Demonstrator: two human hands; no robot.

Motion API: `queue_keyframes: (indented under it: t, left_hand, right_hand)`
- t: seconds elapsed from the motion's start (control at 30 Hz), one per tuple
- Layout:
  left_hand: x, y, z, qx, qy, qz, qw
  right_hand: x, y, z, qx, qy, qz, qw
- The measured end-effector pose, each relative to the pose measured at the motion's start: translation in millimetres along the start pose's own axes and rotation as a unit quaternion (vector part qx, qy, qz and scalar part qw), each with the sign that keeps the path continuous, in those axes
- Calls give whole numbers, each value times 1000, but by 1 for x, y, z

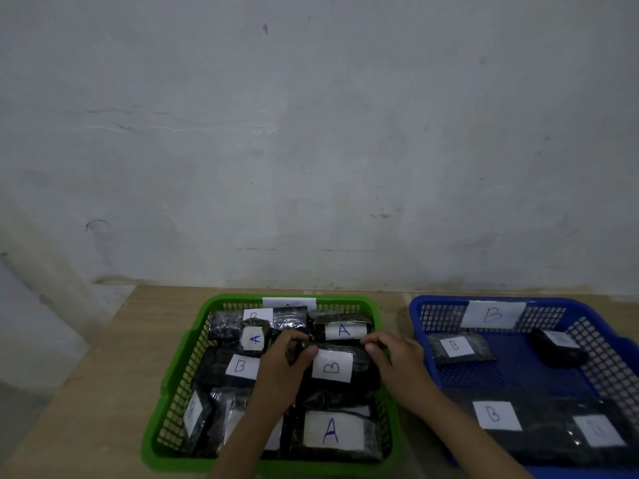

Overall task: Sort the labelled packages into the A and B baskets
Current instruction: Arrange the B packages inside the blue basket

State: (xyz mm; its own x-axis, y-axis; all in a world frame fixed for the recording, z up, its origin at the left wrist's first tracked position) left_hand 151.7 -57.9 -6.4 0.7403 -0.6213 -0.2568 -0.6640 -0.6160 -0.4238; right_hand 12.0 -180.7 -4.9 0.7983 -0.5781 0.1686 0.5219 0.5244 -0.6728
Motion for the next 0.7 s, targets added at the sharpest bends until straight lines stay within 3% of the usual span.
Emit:
queue_keyframes:
  t: [0.17, 0.3, 0.47, 0.7]
  left_hand:
    - [-7, -1, -4, -80, -22, 5, 996]
    - [-18, 8, -9, -64, -19, 84, 994]
    - [-27, 30, -20, -87, -5, 89, 992]
    - [-46, 91, -43, -114, 3, 118, 986]
  right_hand:
    - [-13, 6, -8, 38, 46, 56, 997]
    - [-26, -8, -11, 111, 73, 1, 991]
    - [-50, -31, -12, 240, 95, -69, 964]
    - [-85, -73, -46, 278, 141, -166, 935]
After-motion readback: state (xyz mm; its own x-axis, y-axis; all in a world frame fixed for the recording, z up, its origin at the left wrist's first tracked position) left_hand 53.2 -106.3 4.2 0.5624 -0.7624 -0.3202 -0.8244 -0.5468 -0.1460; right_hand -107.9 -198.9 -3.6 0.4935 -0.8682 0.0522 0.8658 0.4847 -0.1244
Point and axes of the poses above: each hand's wrist, its own x-axis towards the middle knuckle, its own y-axis out of the palm, z = x × y, the point moved 4 cm from there along x, towards the middle knuckle, and after that the axes turned 14 degrees about -y, right-handed, at the moved point
